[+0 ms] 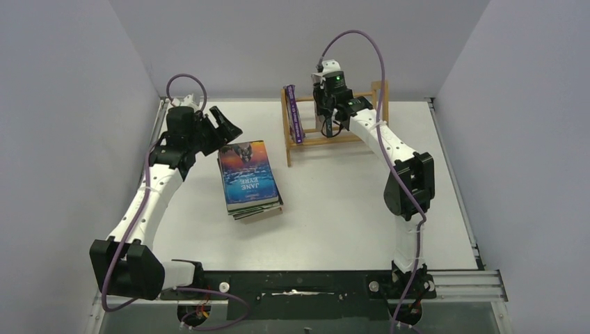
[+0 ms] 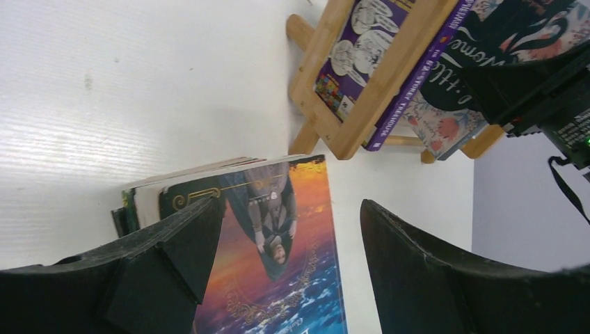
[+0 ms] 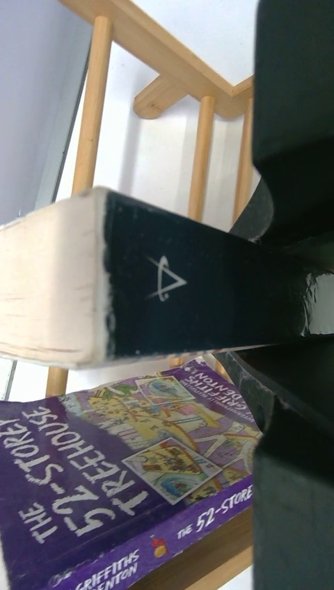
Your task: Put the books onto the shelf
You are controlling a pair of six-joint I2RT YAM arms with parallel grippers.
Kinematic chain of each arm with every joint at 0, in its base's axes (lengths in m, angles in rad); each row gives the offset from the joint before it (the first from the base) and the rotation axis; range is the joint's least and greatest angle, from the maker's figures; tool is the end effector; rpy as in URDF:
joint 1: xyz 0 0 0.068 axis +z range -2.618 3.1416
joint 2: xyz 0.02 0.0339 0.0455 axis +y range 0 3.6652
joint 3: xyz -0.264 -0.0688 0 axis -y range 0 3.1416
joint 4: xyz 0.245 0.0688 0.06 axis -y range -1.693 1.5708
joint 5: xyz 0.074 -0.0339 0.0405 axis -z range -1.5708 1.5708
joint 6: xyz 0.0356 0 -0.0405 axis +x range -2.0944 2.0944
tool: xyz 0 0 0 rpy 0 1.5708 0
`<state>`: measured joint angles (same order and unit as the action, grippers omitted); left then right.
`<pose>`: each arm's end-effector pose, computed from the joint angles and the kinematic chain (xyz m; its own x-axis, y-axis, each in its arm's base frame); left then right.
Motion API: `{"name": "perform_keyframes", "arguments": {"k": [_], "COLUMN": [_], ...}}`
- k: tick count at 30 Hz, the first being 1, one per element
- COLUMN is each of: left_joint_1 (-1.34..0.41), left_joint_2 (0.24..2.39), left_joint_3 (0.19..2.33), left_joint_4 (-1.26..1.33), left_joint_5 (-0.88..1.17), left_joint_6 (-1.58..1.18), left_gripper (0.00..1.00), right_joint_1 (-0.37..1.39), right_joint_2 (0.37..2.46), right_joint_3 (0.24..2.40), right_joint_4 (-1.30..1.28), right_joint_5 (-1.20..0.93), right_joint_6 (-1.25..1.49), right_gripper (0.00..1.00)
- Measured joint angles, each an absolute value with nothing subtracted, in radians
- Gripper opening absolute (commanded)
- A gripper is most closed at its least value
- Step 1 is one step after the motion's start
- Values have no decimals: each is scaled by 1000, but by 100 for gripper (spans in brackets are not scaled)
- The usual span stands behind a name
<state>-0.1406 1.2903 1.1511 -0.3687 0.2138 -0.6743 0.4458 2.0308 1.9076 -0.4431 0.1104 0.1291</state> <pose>0.2890 -0.0485 0.3397 -0.5763 -0.5347 -0.6181 -0.0503 0.7781 -0.6261 0.4348 0.2034 0.3208 -0.5244 -0.1088 -0.8445 -0.2795 0.9588 0.0500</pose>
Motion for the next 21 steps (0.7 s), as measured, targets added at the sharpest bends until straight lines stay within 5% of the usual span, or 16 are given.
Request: {"name": "perform_keyframes", "arguments": {"k": [21], "left_joint_1": [-76], "left_joint_2": [1203], "left_joint_3": [1149], "left_joint_4": [-556], "left_joint_5": [30], "left_joint_6": [-643], "left_gripper": [74], "right_joint_1": [493], "right_joint_2": [2210], "right_joint_3": [2061], "right_joint_4": [-435], "right_joint_5": [37], "right_joint_6": [154], "right_gripper": [0]}}
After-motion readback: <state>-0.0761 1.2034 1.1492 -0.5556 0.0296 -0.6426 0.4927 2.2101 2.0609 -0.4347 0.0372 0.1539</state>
